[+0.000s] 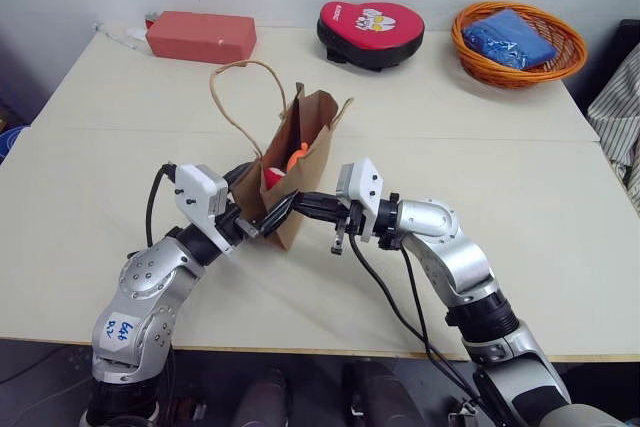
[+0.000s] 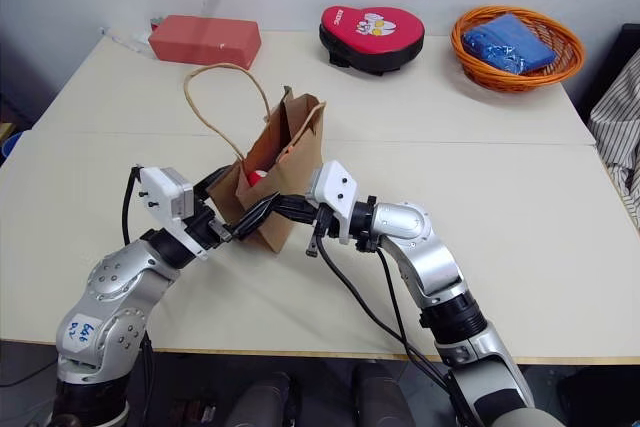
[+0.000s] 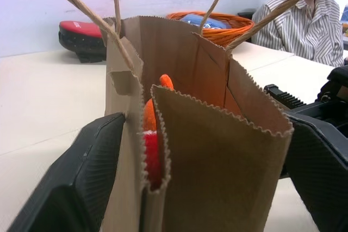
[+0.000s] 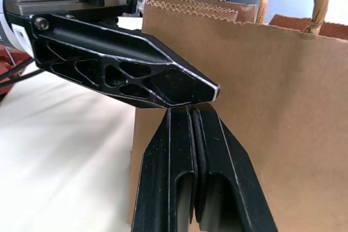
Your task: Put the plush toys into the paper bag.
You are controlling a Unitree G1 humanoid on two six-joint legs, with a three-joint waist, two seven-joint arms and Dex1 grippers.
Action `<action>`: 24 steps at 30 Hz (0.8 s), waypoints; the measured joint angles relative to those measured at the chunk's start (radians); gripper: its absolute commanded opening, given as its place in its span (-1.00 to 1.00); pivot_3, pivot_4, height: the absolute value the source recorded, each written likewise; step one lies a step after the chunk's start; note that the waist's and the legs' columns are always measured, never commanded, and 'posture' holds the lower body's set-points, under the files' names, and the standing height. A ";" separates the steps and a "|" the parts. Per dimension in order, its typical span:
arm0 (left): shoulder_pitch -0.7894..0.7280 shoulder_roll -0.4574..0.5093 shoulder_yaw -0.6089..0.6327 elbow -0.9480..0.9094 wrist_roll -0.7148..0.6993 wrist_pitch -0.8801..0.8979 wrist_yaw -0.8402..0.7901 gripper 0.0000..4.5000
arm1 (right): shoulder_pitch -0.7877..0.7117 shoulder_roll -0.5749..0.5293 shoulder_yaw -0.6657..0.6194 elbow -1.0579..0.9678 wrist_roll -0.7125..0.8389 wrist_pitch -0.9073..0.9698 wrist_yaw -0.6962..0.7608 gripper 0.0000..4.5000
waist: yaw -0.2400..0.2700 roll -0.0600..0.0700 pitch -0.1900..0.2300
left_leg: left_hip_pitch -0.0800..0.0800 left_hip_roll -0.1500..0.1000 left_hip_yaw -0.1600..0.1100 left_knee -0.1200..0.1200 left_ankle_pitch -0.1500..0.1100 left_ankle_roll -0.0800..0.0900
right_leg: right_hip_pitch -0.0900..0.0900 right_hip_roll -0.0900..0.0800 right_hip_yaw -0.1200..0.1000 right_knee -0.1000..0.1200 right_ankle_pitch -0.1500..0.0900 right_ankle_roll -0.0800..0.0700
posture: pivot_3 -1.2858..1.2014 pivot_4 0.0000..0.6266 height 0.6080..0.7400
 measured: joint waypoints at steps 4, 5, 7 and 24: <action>0.002 0.018 0.008 0.030 0.001 0.000 -0.016 0.07 | 0.003 -0.005 -0.007 0.001 -0.013 -0.004 -0.009 -1.00 | 0.000 0.000 0.000 | 0.000 0.000 0.000 0.000 0.000 0.000 | 0.000 0.000 0.000 0.000 0.000 0.000 | 0.03 -0.52 1.00; 0.002 0.023 0.012 0.033 0.001 -0.001 -0.019 -0.06 | 0.003 -0.007 -0.009 0.001 -0.013 -0.006 -0.009 -1.00 | 0.000 0.000 0.000 | 0.000 0.000 0.000 0.000 0.000 0.000 | 0.000 0.000 0.000 0.000 0.000 0.000 | 0.03 -0.52 1.00; 0.001 0.023 0.020 0.047 0.001 -0.006 -0.025 -0.32 | 0.006 -0.009 -0.012 0.001 -0.014 -0.013 -0.009 -1.00 | 0.001 0.000 0.000 | 0.000 0.000 0.000 0.000 0.000 0.000 | 0.000 0.000 0.000 0.000 0.000 0.000 | 0.03 -0.52 1.00; -0.100 0.280 0.061 0.125 -0.304 0.039 -0.589 -0.99 | 0.271 -0.292 -0.222 -0.119 0.095 0.019 0.099 -1.00 | 0.003 0.000 0.000 | 0.001 0.000 0.000 -0.001 0.000 0.000 | 0.002 0.000 0.000 -0.002 0.000 0.000 | 0.03 -0.52 1.00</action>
